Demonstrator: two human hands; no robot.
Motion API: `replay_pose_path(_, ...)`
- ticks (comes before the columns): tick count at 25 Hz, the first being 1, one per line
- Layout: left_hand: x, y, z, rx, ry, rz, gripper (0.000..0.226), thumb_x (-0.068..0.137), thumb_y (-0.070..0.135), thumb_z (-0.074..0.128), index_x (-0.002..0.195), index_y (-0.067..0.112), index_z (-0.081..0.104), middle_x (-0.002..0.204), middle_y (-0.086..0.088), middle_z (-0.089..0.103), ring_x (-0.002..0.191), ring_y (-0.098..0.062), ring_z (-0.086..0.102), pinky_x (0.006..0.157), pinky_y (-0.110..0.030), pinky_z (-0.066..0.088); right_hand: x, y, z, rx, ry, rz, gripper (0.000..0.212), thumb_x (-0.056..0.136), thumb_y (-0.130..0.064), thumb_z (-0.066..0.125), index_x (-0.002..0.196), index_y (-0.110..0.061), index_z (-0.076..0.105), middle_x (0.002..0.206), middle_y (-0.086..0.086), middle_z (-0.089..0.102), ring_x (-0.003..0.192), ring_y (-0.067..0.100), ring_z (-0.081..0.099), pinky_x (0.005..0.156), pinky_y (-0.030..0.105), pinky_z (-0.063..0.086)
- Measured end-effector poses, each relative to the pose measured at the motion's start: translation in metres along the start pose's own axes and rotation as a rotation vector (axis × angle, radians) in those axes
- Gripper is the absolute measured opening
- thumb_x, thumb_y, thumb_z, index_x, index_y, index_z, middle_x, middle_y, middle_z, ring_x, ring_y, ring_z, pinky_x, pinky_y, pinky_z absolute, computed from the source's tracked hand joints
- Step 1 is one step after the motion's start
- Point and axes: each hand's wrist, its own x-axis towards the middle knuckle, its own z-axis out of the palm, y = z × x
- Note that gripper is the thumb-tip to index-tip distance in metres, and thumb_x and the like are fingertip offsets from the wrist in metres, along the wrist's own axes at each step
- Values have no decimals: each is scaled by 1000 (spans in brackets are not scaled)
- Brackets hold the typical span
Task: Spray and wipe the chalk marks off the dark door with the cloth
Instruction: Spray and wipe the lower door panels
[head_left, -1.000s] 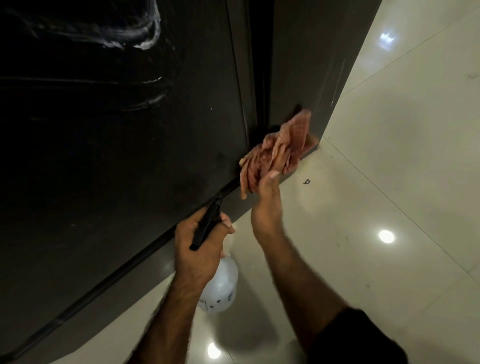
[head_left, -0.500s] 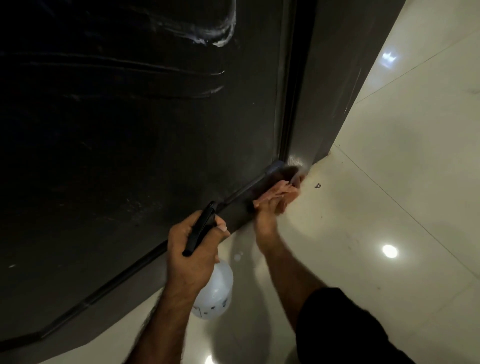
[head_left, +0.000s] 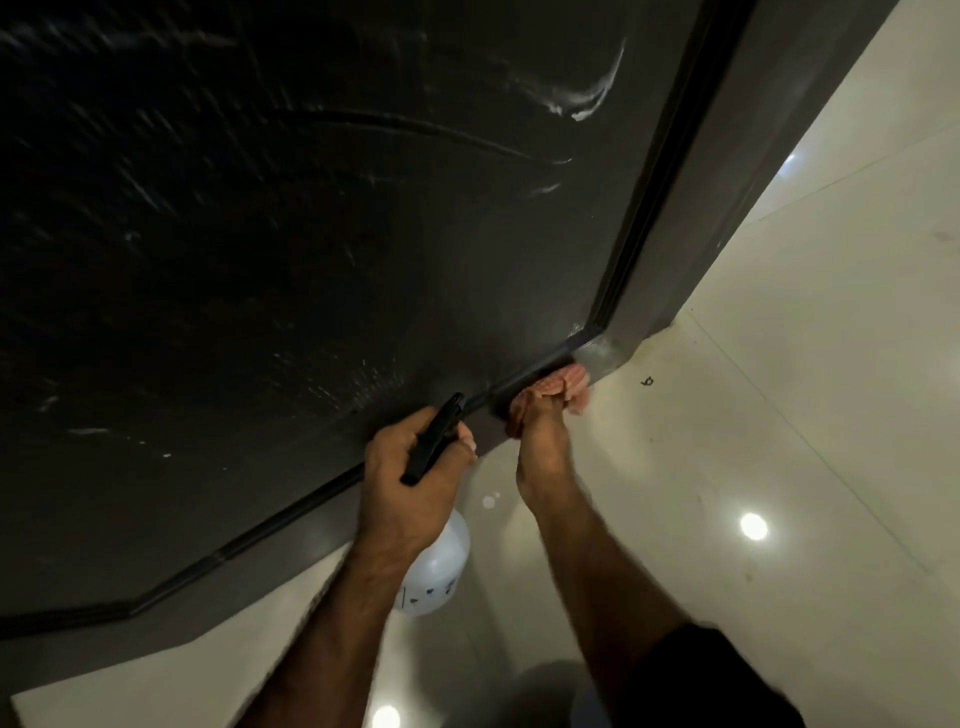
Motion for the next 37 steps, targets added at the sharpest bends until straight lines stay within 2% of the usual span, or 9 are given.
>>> replay_pose_path(3,-7,-14,5,-10,89,-73,8,84,15,69,84,9,74,75,-9,75,57,-11,64,57,-26,53,1,30,-2,-220,-126,-414,65,113,-48,34,168,-16,22,169,1,35,155,12,36,129,32,29)
replay_pose_path(9,-33,-2,5,11,137,-169,7,93,0,70,86,2,72,75,-13,74,54,-22,59,52,-30,49,10,14,6,31,-22,14,44,105,-55,51,135,-22,54,123,3,60,105,14,56,88,21,46)
replay_pose_path(13,-41,-4,-12,-13,200,-136,9,86,6,71,87,-3,73,78,-23,72,46,-20,51,47,-27,47,-42,43,8,-171,-241,-373,69,106,-57,48,153,-7,44,152,17,50,137,26,50,124,41,36)
replay_pose_path(16,-52,-11,-28,-39,195,-107,5,86,3,71,85,-3,72,78,-22,72,45,-19,50,46,-26,46,-26,37,15,121,-57,-25,35,113,-20,49,146,-11,49,144,19,52,131,33,52,125,40,31)
replay_pose_path(22,-74,-40,-46,-30,131,-197,12,77,16,67,75,5,72,70,-20,70,47,-15,54,46,-29,44,-35,60,17,-150,-277,-269,65,115,-48,33,171,-23,12,177,-5,10,163,14,12,133,30,10)
replay_pose_path(25,-79,-56,-45,36,64,-271,18,76,26,70,68,10,67,59,-9,63,45,-14,53,50,-29,44,-20,101,-6,-145,-141,-152,34,113,-28,49,143,-18,61,146,10,61,128,28,61,125,44,37)
replay_pose_path(29,-86,-72,-51,-21,49,-226,15,81,25,70,82,11,74,74,-9,74,53,-9,60,55,-22,47,-40,35,-8,70,0,-225,21,106,-29,64,119,-22,79,119,-1,78,109,16,71,105,38,57)
replay_pose_path(32,-89,-90,-49,-66,59,-161,10,88,20,74,89,10,75,82,-9,75,62,-8,64,63,-20,51,-43,35,-5,-173,-87,-622,22,111,-29,57,130,-22,64,121,0,73,113,10,70,96,20,55)
replay_pose_path(37,-90,-109,-40,-46,87,-163,18,100,23,75,94,6,74,83,-9,75,66,-9,64,69,-26,52,-2,59,12,-662,-238,-120,49,105,-34,62,148,-10,58,150,19,59,133,34,61,109,40,53)
